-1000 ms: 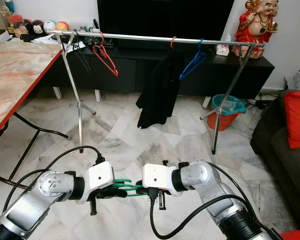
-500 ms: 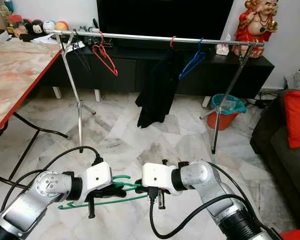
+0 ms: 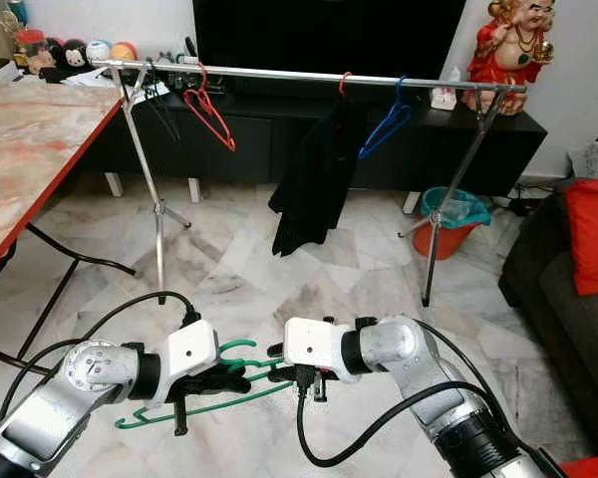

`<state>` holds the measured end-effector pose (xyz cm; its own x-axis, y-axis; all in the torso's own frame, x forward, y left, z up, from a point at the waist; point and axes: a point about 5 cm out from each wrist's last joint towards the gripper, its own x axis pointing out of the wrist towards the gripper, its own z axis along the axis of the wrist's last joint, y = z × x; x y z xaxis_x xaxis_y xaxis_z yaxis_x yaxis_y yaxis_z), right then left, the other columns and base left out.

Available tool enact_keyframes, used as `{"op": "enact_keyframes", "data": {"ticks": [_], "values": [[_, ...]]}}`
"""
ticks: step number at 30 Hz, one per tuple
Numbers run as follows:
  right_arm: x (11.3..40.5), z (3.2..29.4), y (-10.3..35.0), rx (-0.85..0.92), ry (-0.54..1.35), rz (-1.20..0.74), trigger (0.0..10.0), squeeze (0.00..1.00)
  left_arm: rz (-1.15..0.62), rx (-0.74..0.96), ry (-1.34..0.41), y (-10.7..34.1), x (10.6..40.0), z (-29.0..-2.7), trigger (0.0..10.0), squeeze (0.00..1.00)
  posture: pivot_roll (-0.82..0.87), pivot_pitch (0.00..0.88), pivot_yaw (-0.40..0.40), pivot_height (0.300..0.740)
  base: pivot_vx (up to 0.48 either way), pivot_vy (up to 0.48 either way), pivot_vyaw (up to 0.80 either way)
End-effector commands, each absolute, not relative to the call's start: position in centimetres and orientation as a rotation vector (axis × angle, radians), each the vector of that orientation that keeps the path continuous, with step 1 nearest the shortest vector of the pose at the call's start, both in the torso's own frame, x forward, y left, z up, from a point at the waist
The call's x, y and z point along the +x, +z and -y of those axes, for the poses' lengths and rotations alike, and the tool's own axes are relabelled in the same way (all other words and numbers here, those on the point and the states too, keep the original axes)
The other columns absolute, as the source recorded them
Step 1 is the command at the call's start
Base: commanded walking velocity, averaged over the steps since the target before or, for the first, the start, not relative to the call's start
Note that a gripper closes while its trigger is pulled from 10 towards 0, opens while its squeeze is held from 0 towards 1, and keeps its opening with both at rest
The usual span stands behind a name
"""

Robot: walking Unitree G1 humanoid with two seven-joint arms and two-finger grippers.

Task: Hang hanger

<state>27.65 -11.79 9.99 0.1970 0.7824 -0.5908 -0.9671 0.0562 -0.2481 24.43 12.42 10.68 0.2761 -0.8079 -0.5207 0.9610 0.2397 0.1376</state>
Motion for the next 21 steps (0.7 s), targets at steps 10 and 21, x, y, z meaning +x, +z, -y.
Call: {"op": "enact_keyframes", "data": {"ticks": [10, 21], "values": [[27.6, 11.8, 10.3, -0.65, 1.389, -0.32, 10.0, 1.0, -0.407, 0.611, -1.199, 10.1, 25.0, -13.4, 0.0, 0.0, 0.05, 0.016, -0.089, 0.74, 0.0, 0.0, 0.0], [30.7, 12.9, 10.9, -0.531, 1.047, -0.187, 10.0, 0.0, -0.315, 0.605, -0.734, 9.9, 28.1, -17.4, 0.6, 0.0, 0.06, 0.015, -0.09, 0.74, 0.0, 0.0, 0.0]]}}
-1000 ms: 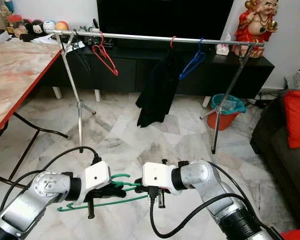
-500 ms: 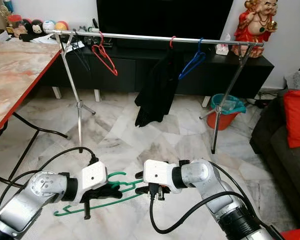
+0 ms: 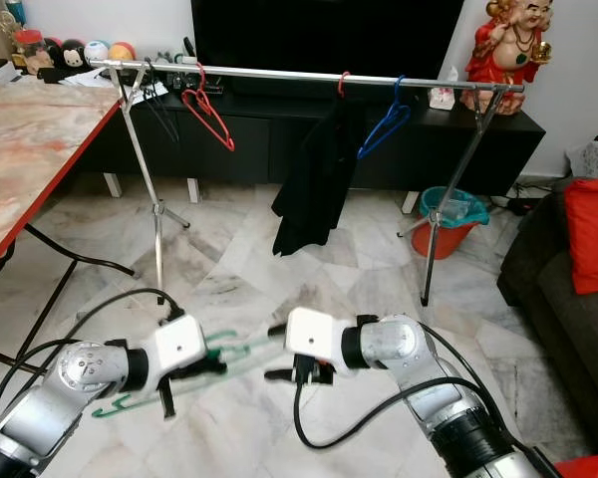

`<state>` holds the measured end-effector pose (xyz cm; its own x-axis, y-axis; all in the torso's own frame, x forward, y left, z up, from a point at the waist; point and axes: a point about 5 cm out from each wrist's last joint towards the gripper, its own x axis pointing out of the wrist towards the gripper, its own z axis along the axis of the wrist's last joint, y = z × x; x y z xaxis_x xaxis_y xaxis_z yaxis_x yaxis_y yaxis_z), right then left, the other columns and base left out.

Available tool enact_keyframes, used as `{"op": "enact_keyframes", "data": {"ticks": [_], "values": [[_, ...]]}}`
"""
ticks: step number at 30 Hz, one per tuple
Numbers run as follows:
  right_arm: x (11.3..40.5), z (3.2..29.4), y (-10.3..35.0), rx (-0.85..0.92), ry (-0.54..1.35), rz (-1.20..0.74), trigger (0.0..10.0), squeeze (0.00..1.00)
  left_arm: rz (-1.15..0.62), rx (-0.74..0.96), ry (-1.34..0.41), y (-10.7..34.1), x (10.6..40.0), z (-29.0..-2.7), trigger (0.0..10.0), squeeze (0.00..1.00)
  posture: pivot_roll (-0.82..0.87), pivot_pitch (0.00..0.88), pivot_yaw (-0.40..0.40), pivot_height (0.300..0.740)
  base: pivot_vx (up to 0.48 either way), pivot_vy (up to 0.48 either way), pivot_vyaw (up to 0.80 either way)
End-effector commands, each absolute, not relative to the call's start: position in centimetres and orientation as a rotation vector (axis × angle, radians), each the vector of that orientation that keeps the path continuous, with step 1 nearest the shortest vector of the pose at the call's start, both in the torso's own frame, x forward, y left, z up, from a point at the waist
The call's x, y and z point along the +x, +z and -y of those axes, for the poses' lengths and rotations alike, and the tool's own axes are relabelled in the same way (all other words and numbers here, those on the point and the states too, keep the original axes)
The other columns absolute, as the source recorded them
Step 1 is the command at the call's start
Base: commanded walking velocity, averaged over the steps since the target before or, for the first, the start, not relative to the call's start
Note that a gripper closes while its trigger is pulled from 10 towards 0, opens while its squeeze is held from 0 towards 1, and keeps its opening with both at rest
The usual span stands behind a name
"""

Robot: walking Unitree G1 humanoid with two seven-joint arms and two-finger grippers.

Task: Hang hanger

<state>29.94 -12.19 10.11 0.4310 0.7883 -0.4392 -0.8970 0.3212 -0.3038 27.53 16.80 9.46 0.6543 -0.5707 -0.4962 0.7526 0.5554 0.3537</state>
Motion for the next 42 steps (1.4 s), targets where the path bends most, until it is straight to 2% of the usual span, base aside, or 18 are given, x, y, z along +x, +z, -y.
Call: {"op": "enact_keyframes", "data": {"ticks": [1, 2, 3, 4, 6, 7, 10, 13, 17, 18, 22, 23, 25, 27, 30, 32, 37, 42], "values": [[31.0, 13.1, 11.0, -0.513, 1.004, -0.168, 10.0, 0.0, -0.306, 0.604, -0.681, 9.8, 28.3, -17.9, 1.3, 0.0, 0.07, 0.012, -0.091, 0.74, 0.0, 0.0, 0.0], [31.9, 13.9, 11.4, -0.439, 0.872, -0.113, 10.0, 0.0, -0.325, 0.579, -0.578, 9.0, 28.2, -19.5, 1.6, 0.0, 0.07, 0.013, -0.091, 0.74, 0.0, 0.0, 0.0], [32.2, 14.2, 11.6, -0.415, 0.826, -0.094, 10.0, 0.0, -0.332, 0.573, -0.549, 8.7, 28.1, -20.0, 2.2, 0.0, 0.07, 0.013, -0.091, 0.74, 0.0, 0.0, 0.0], [32.8, 15.1, 11.4, -0.373, 0.723, -0.099, 10.0, 0.0, -0.342, 0.545, -0.46, 8.2, 28.0, -21.1, 8.0, 0.0, 0.07, 0.012, -0.092, 0.74, 0.0, 0.0, 0.0], [33.1, 15.6, 11.2, -0.341, 0.663, -0.121, 10.0, 0.0, -0.352, 0.516, -0.397, 7.8, 28.0, -21.8, 8.0, 0.0, 0.07, 0.012, -0.092, 0.74, 0.0, 0.0, 0.0], [33.5, 16.4, 10.9, -0.326, 0.584, -0.135, 10.0, 0.0, -0.368, 0.501, -0.356, 7.4, 27.8, -22.4, 10.0, 0.0, 0.07, 0.012, -0.093, 0.74, 0.0, 0.0, 0.0], [34.1, 20.3, 7.9, -0.263, 0.188, -0.294, 10.0, 0.0, -0.467, 0.396, -0.224, 4.2, 26.3, -24.2, 10.0, 0.0, 0.07, 0.009, -0.093, 0.74, 0.0, 0.0, 0.0], [33.1, 21.5, 5.6, -0.222, 0.052, -0.382, 10.0, 0.0, -0.529, 0.325, -0.177, 1.9, 25.2, -24.5, 10.0, 0.0, 0.07, 0.0, -0.094, 0.74, 0.0, 0.0, 0.0], [29.6, 22.7, 0.9, -0.209, -0.083, -0.579, 10.0, 0.0, -0.686, 0.204, -0.084, -2.3, 22.5, -24.7, 10.0, 0.0, 0.06, 0.0, -0.092, 0.74, 0.0, 0.0, 0.0], [29.6, 22.7, 0.9, -0.209, -0.083, -0.579, 10.0, 0.0, -0.686, 0.204, -0.084, -2.3, 22.5, -24.7, 10.0, 0.0, 0.06, 0.0, -0.092, 0.74, 0.0, 0.0, 0.0], [26.4, 22.7, -2.4, -0.156, -0.135, -0.715, 10.0, 0.0, -0.771, 0.139, -0.035, -4.5, 20.3, -24.4, 10.0, 0.0, 0.07, 0.0, -0.096, 0.74, 0.0, 0.0, 0.0], [24.0, 22.4, -4.4, -0.101, -0.171, -0.803, 10.0, 0.0, -0.819, 0.102, 0.006, -5.7, 18.9, -24.2, 10.0, 0.0, 0.06, 0.0, -0.1, 0.74, 0.0, 0.0, 0.0], [23.1, 22.2, -5.1, -0.076, -0.177, -0.832, 10.0, 0.0, -0.829, 0.089, 0.02, -6.1, 18.5, -24.2, 10.0, 0.0, 0.06, 0.0, -0.102, 0.74, 0.0, 0.0, 0.0], [20.8, 21.9, -6.6, -0.022, -0.193, -0.916, 10.0, 0.0, -0.865, 0.071, 0.053, -7.0, 17.4, -24.1, 10.0, 0.0, 0.08, 0.0, -0.112, 0.74, 0.0, 0.0, 0.0], [18.2, 21.7, -8.1, -0.07, -0.15, -1.026, 10.0, 0.0, -0.908, 0.045, 0.099, -7.8, 15.9, -24.3, 10.0, 0.0, 0.08, 0.0, -0.114, 0.74, 0.0, 0.0, 0.0], [16.6, 21.8, -8.8, -0.016, -0.23, -1.054, 10.0, 0.0, -0.956, 0.0, 0.165, -8.4, 14.3, -25.1, 10.0, 0.0, 0.09, 0.0, -0.102, 0.74, 0.0, 0.0, 0.0], [16.5, 20.4, -9.1, 0.003, -0.201, -1.048, 10.0, 0.0, -1.051, 0.029, 0.182, -9.1, 11.8, -26.2, 10.0, 0.0, 0.06, 0.0, -0.078, 0.74, 0.0, 0.0, 0.0], [16.9, 19.6, -9.0, -0.023, -0.149, -1.034, 10.0, 0.0, -1.053, 0.011, 0.22, -9.1, 11.4, -26.6, 10.0, 0.0, 0.07, 0.0, -0.074, 0.74, 0.0, 0.0, 0.0]]}}
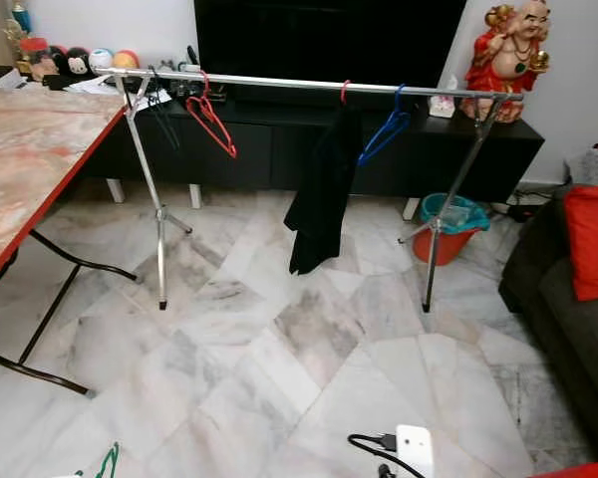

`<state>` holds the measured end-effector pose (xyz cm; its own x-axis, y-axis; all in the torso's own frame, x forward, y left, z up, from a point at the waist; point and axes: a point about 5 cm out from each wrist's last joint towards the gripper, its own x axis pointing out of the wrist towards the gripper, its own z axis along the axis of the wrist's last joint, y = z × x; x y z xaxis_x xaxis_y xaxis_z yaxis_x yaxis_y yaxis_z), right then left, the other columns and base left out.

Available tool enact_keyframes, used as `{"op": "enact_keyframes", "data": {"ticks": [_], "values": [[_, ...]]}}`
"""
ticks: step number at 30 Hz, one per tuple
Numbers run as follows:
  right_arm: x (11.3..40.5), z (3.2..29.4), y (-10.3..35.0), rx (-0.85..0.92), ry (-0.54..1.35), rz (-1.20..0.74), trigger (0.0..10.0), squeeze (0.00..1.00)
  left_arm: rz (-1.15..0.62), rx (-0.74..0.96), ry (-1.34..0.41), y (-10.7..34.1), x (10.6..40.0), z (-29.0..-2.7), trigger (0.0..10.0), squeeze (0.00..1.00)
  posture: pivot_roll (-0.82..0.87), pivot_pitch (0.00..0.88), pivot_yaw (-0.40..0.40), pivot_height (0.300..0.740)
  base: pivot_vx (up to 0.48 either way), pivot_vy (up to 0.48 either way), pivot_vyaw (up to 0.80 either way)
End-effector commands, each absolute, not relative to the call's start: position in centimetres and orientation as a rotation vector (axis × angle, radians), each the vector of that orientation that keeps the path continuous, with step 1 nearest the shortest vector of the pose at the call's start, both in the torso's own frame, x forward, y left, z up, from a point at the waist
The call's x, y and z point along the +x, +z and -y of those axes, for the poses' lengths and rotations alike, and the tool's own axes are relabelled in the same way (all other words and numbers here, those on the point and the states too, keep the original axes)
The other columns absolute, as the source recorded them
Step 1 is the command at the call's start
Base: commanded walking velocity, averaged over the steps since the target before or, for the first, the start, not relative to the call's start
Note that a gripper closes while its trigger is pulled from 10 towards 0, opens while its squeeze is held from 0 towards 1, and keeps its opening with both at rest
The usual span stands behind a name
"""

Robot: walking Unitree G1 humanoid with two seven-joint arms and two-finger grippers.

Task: Hang hanger

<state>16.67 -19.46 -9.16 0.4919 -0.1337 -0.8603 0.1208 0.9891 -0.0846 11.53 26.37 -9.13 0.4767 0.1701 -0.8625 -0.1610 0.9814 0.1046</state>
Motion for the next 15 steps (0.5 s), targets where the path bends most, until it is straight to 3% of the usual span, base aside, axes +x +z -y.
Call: {"op": "enact_keyframes", "data": {"ticks": [1, 6, 15], "values": [[17.0, 19.4, -9.0, -0.015, -0.144, -1.027, 10.0, 0.0, -1.048, 0.003, 0.238, -9.1, 11.3, -26.6, 10.0, 0.0, 0.07, 0.0, -0.074, 0.74, 0.0, 0.0, 0.0], [17.2, 19.2, -8.9, -0.009, -0.135, -1.018, 10.0, 0.0, -1.073, 0.056, 0.193, -9.3, 11.5, -26.2, 10.0, 0.0, 0.09, 0.0, -0.073, 0.74, 0.0, 0.0, 0.0], [16.9, 19.6, -9.0, -0.046, -0.107, -1.035, 10.0, 0.0, -1.094, 0.057, 0.164, -9.7, 11.6, -24.9, 10.0, 0.0, 0.09, 0.0, -0.077, 0.74, 0.266, 0.0, 0.0]]}}
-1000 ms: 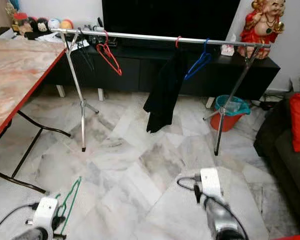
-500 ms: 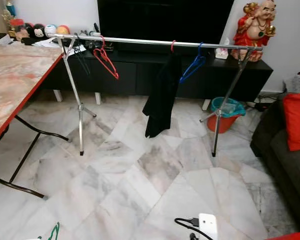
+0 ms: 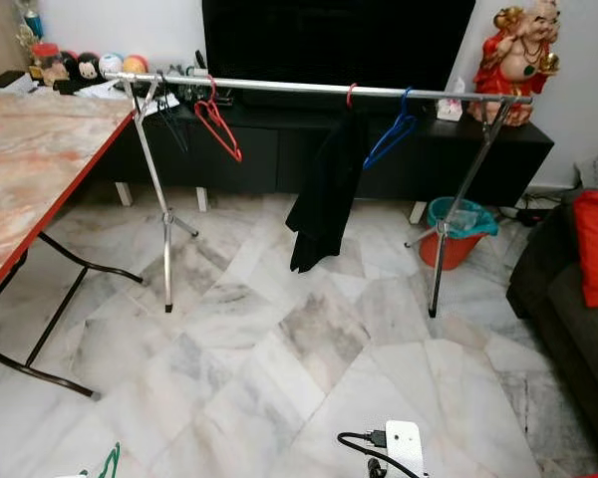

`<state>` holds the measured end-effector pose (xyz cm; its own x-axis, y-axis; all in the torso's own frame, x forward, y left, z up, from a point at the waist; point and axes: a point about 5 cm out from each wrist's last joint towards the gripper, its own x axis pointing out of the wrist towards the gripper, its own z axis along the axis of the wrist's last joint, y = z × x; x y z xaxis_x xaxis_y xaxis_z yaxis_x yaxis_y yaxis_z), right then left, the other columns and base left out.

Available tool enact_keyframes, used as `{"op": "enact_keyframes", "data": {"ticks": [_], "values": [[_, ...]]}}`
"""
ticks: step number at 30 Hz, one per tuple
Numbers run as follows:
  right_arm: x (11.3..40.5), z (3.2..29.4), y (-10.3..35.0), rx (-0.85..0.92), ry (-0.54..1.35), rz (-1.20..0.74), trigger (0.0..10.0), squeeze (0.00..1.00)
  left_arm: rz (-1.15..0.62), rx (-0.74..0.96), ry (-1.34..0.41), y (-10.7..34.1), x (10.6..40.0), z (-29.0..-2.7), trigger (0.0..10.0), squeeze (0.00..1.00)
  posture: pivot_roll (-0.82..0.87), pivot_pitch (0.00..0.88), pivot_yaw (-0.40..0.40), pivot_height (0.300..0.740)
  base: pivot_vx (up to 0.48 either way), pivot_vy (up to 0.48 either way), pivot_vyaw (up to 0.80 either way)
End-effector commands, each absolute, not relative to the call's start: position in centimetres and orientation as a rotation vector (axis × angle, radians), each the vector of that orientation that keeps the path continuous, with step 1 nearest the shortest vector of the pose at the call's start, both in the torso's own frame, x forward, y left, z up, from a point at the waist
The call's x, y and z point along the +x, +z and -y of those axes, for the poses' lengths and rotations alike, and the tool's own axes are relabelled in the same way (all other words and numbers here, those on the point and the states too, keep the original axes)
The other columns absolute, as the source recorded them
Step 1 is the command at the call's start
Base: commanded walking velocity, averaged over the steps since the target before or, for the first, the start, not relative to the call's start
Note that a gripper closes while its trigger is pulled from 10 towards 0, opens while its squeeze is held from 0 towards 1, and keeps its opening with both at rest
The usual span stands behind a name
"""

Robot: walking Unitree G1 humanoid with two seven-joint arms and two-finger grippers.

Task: Hang hanger

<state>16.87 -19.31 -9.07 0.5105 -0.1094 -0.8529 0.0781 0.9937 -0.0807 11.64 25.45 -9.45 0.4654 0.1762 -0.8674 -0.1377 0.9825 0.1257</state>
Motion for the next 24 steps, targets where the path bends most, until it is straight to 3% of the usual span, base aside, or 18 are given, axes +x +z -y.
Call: {"op": "enact_keyframes", "data": {"ticks": [1, 24], "values": [[17.0, 19.6, -9.0, -0.044, -0.107, -1.035, 10.0, 0.0, -1.099, 0.071, 0.149, -9.7, 11.6, -24.9, 10.0, 0.0, 0.09, 0.0, -0.078, 0.74, 0.277, 0.0, 0.0], [17.0, 19.7, -9.0, -0.071, -0.054, -1.038, 10.0, 0.0, -1.08, 0.066, 0.134, -9.5, 12.4, -24.5, 10.0, 0.0, 0.09, 0.0, -0.082, 0.74, 0.278, 0.0, 0.0]]}}
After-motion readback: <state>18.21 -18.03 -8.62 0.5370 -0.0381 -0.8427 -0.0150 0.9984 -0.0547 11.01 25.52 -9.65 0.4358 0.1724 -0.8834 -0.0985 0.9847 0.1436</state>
